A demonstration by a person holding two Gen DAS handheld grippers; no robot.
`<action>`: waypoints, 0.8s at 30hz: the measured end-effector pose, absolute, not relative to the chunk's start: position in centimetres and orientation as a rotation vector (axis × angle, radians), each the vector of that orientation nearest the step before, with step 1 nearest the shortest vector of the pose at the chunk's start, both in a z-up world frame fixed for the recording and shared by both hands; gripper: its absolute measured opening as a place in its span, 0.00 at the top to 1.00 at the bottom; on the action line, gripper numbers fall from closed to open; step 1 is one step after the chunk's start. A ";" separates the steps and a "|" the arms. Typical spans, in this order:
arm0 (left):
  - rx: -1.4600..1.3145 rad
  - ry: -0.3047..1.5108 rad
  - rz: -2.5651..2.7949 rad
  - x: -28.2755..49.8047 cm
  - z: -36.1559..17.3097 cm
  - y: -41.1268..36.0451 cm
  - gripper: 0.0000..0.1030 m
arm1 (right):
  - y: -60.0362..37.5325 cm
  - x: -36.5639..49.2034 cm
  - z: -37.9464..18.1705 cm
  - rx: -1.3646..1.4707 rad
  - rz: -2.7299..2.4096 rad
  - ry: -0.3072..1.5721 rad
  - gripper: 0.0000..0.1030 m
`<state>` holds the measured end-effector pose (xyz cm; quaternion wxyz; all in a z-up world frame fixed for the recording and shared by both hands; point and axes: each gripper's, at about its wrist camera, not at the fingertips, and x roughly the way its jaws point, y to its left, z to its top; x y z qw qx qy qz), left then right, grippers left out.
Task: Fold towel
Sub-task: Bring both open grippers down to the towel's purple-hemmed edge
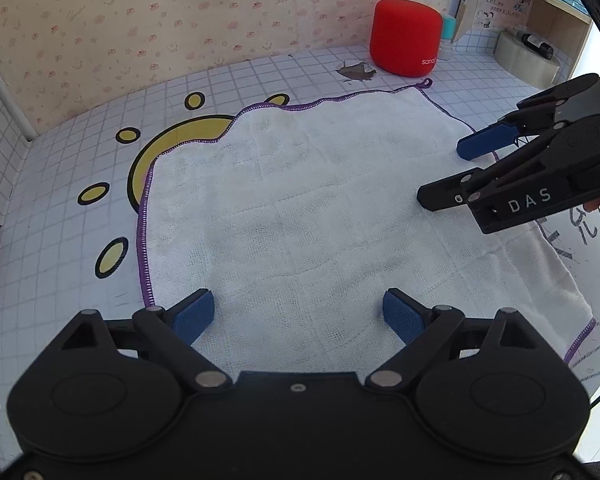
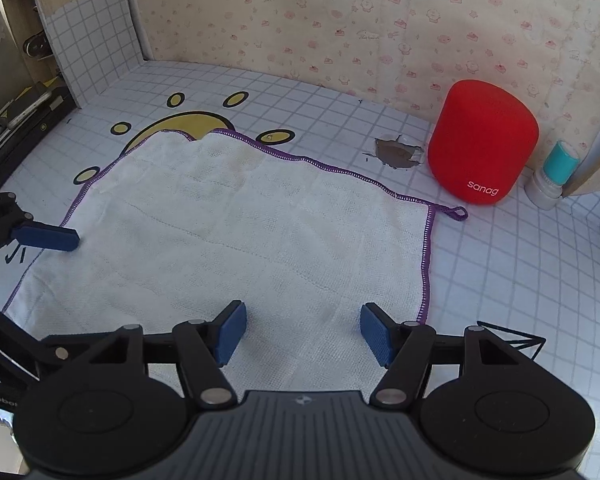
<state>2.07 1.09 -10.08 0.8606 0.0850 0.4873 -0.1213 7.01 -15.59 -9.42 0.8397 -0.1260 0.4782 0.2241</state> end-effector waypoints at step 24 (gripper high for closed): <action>0.169 0.975 -0.242 9.2 -9.6 1.6 0.10 | -15.7 11.5 -8.5 -0.199 0.459 0.988 0.37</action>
